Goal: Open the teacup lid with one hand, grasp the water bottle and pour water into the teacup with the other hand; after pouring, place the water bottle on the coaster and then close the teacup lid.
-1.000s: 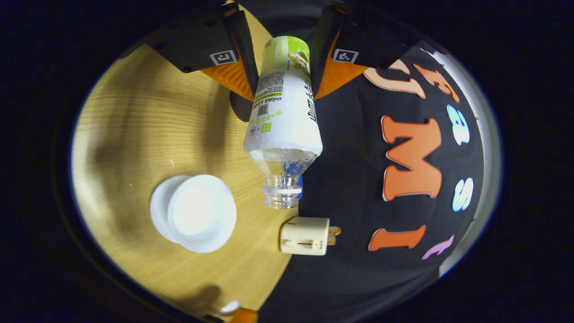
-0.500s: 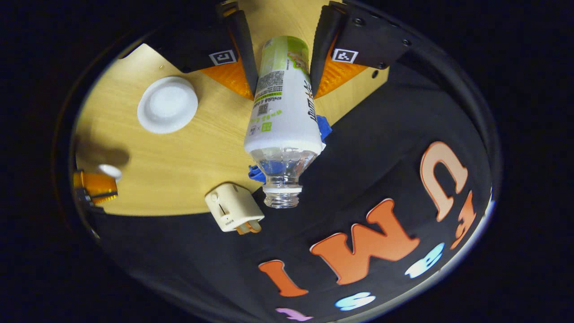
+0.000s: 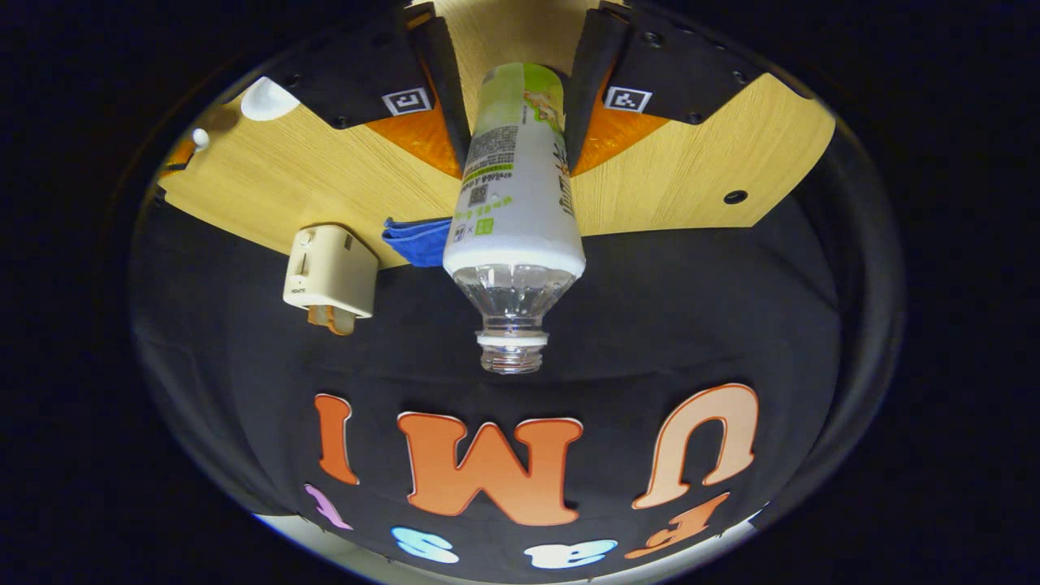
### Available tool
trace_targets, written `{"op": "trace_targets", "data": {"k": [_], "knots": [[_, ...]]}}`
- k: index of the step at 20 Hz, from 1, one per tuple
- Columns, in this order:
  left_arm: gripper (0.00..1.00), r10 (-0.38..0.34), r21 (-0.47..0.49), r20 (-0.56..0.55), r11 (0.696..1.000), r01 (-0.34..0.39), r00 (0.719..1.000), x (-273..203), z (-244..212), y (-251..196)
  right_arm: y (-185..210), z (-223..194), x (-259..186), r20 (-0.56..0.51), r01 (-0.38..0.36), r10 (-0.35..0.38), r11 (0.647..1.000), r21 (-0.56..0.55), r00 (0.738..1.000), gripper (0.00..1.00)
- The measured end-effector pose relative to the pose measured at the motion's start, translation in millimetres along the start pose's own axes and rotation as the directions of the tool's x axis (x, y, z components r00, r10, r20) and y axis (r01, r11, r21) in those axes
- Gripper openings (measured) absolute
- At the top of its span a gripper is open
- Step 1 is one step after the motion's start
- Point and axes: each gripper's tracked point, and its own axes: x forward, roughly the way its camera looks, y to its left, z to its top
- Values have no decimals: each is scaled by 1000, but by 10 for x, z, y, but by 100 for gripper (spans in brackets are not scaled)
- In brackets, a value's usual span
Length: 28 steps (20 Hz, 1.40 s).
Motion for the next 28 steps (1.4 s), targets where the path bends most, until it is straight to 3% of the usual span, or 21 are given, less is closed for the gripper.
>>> {"op": "trace_targets", "data": {"k": [3,9,15,23,28], "knots": [[62,5,-100,21,995,-3,1000,148,7,129,-8,-37,24,-11,6,-6,1000,4,1000,18],[63,-2,-112,-24,994,0,1000,376,-224,135,12,-99,74,-30,17,-17,1000,-4,999,18],[63,-11,-76,-33,997,9,999,443,-387,47,28,-80,66,-28,27,-28,999,-20,999,18],[70,-2,-15,-42,1000,2,999,346,-516,6,50,-49,35,-24,35,-36,999,-27,999,18],[72,-1,-25,-56,1000,-1,998,261,-621,21,83,-5,-8,-14,45,-45,998,-35,999,18]]}}
